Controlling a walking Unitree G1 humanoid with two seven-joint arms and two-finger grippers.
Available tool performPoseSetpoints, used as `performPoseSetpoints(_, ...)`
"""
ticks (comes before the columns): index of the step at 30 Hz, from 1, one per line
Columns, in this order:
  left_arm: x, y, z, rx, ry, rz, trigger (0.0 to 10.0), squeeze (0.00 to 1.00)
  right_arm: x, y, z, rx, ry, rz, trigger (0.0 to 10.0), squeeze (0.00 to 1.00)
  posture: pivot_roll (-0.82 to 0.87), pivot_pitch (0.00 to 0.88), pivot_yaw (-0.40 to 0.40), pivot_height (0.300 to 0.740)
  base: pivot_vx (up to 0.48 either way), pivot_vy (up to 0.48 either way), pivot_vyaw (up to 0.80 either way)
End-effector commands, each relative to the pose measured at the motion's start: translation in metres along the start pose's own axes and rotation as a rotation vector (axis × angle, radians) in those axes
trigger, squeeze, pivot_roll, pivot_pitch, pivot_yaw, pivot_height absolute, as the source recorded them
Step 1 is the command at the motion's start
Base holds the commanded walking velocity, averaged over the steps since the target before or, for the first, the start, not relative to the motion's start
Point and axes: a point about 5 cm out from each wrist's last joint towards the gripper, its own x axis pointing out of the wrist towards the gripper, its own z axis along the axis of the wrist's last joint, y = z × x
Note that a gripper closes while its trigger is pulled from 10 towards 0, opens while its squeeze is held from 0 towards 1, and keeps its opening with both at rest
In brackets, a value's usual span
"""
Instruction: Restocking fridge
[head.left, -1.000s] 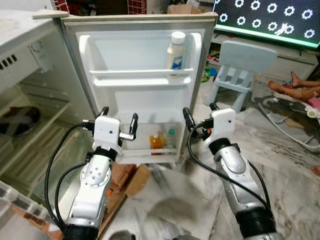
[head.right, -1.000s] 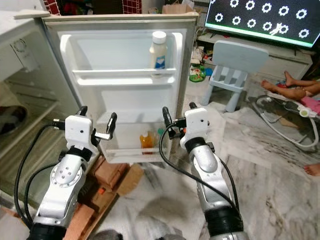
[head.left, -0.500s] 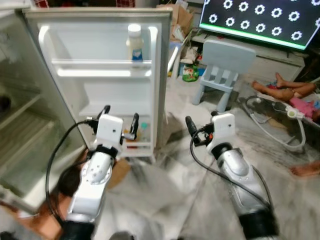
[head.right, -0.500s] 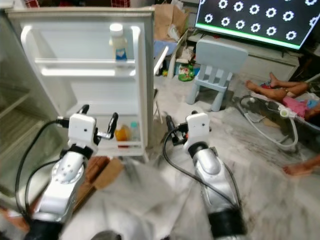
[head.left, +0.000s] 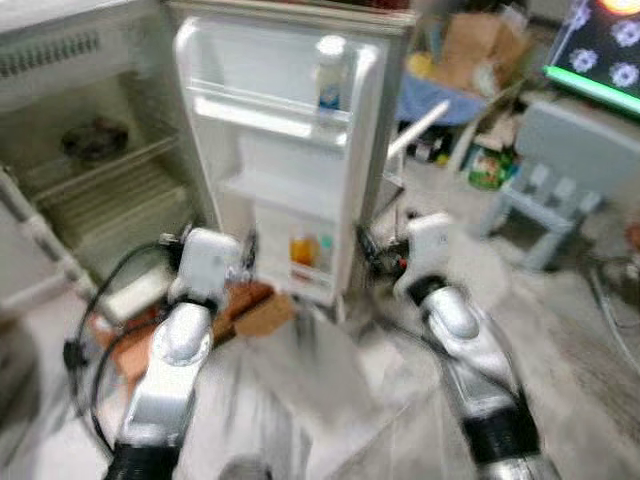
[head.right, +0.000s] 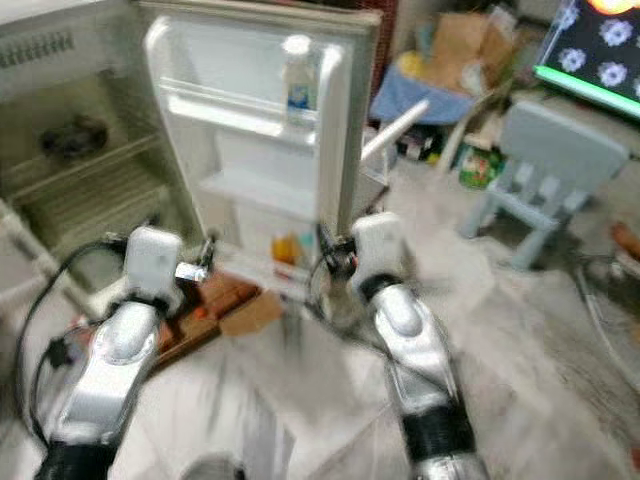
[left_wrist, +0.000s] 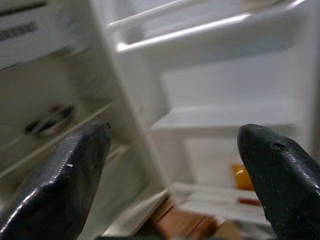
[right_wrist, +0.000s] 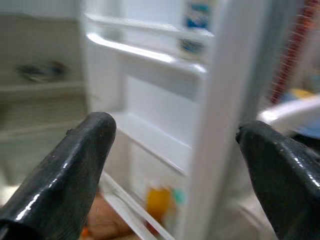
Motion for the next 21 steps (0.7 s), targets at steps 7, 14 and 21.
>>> performPoseSetpoints(7, 0.004, -0.011, 0.006, 0.007, -0.014, -0.028, 10.0, 0.0, -0.001, -0.008, 0.006, -0.02, -0.031, 0.006, 10.0, 0.0, 0.1, 0.004, -0.015, 0.74, 0.364, -0.309, 0.8)
performPoseSetpoints(14, 0.004, -0.012, 0.004, 0.028, 0.005, -0.024, 10.0, 0.0, -0.001, -0.001, 0.003, 0.0, -0.02, 0.049, 10.0, 0.0, 0.1, 0.004, -0.015, 0.74, 0.304, -0.36, 0.19)
performPoseSetpoints(21, 0.005, -0.011, 0.002, 0.026, 0.019, -0.015, 10.0, 0.0, -0.001, 0.009, 0.006, -0.033, -0.044, 0.107, 10.0, 0.0, 0.1, 0.005, -0.016, 0.74, 0.035, -0.418, 0.44)
